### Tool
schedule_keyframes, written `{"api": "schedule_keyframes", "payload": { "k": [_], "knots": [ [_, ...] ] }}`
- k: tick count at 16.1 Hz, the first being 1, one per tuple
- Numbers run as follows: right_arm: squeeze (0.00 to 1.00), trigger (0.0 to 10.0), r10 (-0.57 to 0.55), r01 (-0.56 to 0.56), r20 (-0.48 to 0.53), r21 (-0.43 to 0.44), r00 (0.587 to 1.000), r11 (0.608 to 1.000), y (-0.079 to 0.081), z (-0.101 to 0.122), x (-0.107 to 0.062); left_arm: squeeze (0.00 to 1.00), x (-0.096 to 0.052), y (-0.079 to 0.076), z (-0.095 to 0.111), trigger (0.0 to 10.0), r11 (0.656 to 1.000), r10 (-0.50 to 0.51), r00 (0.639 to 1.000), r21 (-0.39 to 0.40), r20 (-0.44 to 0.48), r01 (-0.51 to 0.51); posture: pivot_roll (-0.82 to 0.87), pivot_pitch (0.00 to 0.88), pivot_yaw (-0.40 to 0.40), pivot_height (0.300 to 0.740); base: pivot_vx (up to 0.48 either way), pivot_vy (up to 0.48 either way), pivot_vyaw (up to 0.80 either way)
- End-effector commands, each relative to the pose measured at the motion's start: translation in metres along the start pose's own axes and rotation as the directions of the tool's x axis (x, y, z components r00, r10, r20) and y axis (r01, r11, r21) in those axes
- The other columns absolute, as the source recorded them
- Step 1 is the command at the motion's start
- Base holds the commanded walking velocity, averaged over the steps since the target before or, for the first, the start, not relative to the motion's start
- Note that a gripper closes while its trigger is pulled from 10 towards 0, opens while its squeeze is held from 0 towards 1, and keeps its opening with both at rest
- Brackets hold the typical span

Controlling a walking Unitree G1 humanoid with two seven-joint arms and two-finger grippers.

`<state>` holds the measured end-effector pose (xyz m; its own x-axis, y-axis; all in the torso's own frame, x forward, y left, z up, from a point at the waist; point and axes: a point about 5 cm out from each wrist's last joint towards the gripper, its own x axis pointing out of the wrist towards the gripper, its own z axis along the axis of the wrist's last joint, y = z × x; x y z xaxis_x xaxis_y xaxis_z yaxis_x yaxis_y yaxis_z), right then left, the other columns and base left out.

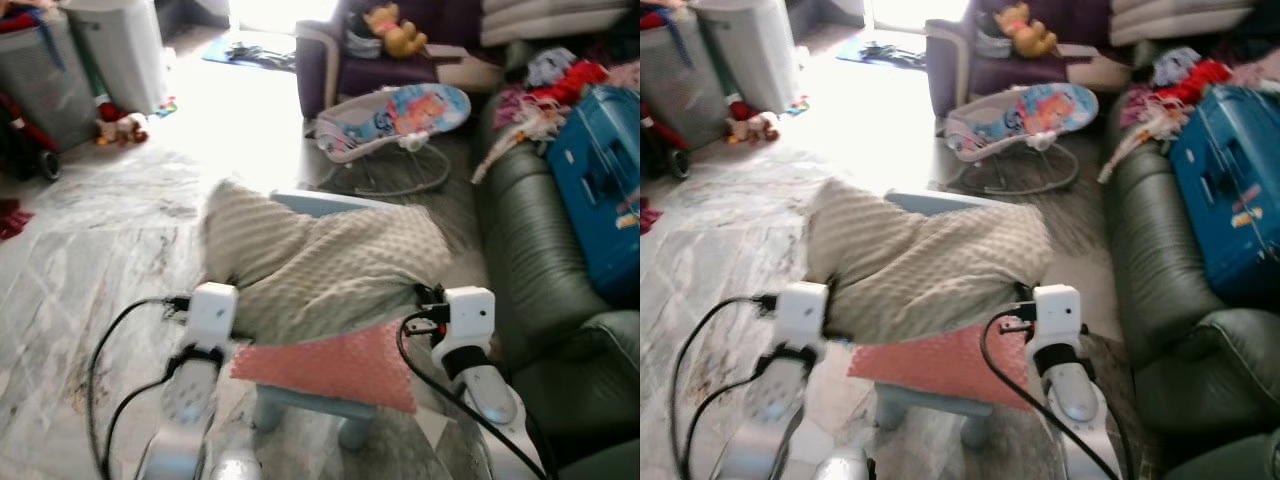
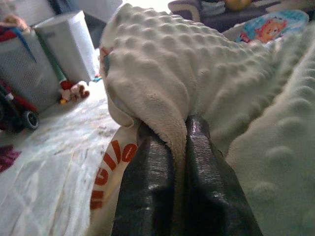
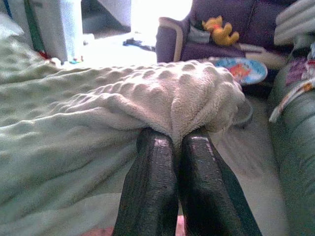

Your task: Move the pillow to the sofa

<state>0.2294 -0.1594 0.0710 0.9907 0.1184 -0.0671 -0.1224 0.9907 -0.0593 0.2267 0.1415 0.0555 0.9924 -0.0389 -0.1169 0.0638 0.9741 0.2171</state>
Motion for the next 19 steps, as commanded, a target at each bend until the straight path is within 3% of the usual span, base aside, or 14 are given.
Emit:
{"api": "schedule_keyframes", "payload": {
  "k": [1, 3, 5, 6, 8, 9, 11, 12, 13, 14, 15, 17, 18, 19],
  "knots": [
    [0.0, 10.0, -0.011, 0.011, 0.011, 0.006, 1.0, 1.0, -0.005, 0.005, -0.007, 0.0, -0.005, -0.009, 0.015, 10.0, 0.998, -0.063, 0.996, 0.001, 0.061, 0.063, 0.01, 0.0, -0.032, 0.74, 0.0, 0.0, 0.0],
    [0.0, 10.0, -0.027, 0.026, -0.041, -0.009, 0.999, 1.0, -0.006, -0.01, -0.014, 0.0, -0.009, -0.012, 0.003, 10.0, 0.994, -0.11, 0.994, 0.013, 0.019, 0.11, 0.02, 0.0, -0.034, 0.74, 0.0, 0.0, 0.0],
    [0.0, 10.0, -0.039, 0.037, -0.05, -0.046, 0.998, 0.998, -0.009, -0.015, -0.009, 0.0, 0.001, -0.005, -0.007, 10.0, 0.992, -0.112, 0.994, 0.054, -0.003, 0.112, 0.02, 0.0, -0.019, 0.74, 0.0, 0.0, 0.0],
    [0.0, 10.0, -0.052, 0.051, -0.059, -0.02, 0.997, 0.999, -0.011, -0.014, -0.005, 0.0, 0.003, -0.002, -0.007, 10.0, 0.992, -0.115, 0.993, 0.052, -0.006, 0.116, 0.03, 0.0, -0.032, 0.74, 0.0, 0.0, 0.0],
    [0.0, 10.0, -0.034, 0.034, -0.028, -0.003, 0.999, 0.999, -0.013, 0.001, 0.009, 0.0, 0.007, 0.002, 0.007, 10.0, 0.99, -0.133, 0.991, 0.049, 0.009, 0.133, 0.04, 0.0, -0.038, 0.74, 0.0, 0.0, 0.0],
    [0.0, 10.0, -0.043, 0.044, -0.025, 0.02, 0.999, 0.999, -0.016, 0.003, 0.017, 0.0, 0.012, 0.002, 0.013, 10.0, 0.994, -0.111, 0.994, 0.005, 0.015, 0.111, 0.04, 0.0, -0.029, 0.74, 0.0, 0.0, 0.0],
    [0.0, 10.0, -0.082, 0.083, -0.038, 0.017, 0.996, 0.996, -0.022, -0.005, 0.021, 0.0, 0.02, 0.001, 0.011, 10.0, 0.997, -0.077, 0.997, -0.004, 0.019, 0.077, 0.08, 0.0, -0.082, 0.74, 0.0, 0.0, 0.0],
    [0.0, 10.0, -0.116, 0.118, -0.038, 0.054, 0.993, 0.992, -0.025, 0.004, 0.024, 0.0, 0.027, 0.01, 0.028, 10.0, 0.998, -0.053, 0.997, -0.019, 0.06, 0.054, 0.08, 0.0, -0.097, 0.74, 0.0, 0.0, 0.0],
    [0.0, 10.0, -0.025, 0.024, -0.004, -0.026, 1.0, 0.999, -0.017, 0.009, 0.024, 0.0, 0.028, 0.012, 0.037, 10.0, 0.995, -0.091, 0.99, 0.037, 0.112, 0.087, 0.08, 0.0, -0.098, 0.74, 0.0, 0.0, 0.0],
    [0.0, 10.0, -0.01, 0.009, -0.016, -0.046, 1.0, 0.999, -0.017, 0.004, 0.023, 0.0, 0.029, 0.012, 0.034, 10.0, 0.996, -0.091, 0.991, 0.016, 0.093, 0.09, 0.07, 0.0, -0.092, 0.74, 0.0, 0.0, 0.0],
    [0.0, 10.0, -0.1, 0.102, -0.051, 0.025, 0.994, 0.995, -0.028, -0.002, 0.026, 0.0, 0.032, 0.013, 0.027, 10.0, 0.997, -0.076, 0.996, -0.01, 0.052, 0.077, 0.07, 0.0, -0.089, 0.74, 0.0, 0.0, 0.0],
    [0.0, 10.0, -0.117, 0.116, -0.019, -0.014, 0.993, 0.993, -0.026, 0.002, 0.033, 0.0, 0.033, 0.008, 0.033, 10.0, 0.99, -0.126, 0.988, 0.081, 0.094, 0.118, 0.04, 0.0, -0.068, 0.74, 0.0, 0.0, 0.0],
    [0.0, 10.0, -0.128, 0.128, -0.021, 0.007, 0.992, 0.992, -0.025, 0.002, 0.036, 0.0, 0.035, 0.008, 0.034, 10.0, 0.992, -0.092, 0.99, 0.098, 0.105, 0.081, 0.04, 0.0, -0.064, 0.74, 0.0, 0.0, 0.0],
    [0.0, 10.0, -0.121, 0.122, -0.01, 0.006, 0.993, 0.993, -0.023, 0.005, 0.037, 0.0, 0.036, 0.007, 0.034, 10.0, 0.994, -0.099, 0.99, 0.046, 0.097, 0.095, 0.03, 0.0, -0.057, 0.74, 0.0, 0.0, 0.0]
  ]
}}
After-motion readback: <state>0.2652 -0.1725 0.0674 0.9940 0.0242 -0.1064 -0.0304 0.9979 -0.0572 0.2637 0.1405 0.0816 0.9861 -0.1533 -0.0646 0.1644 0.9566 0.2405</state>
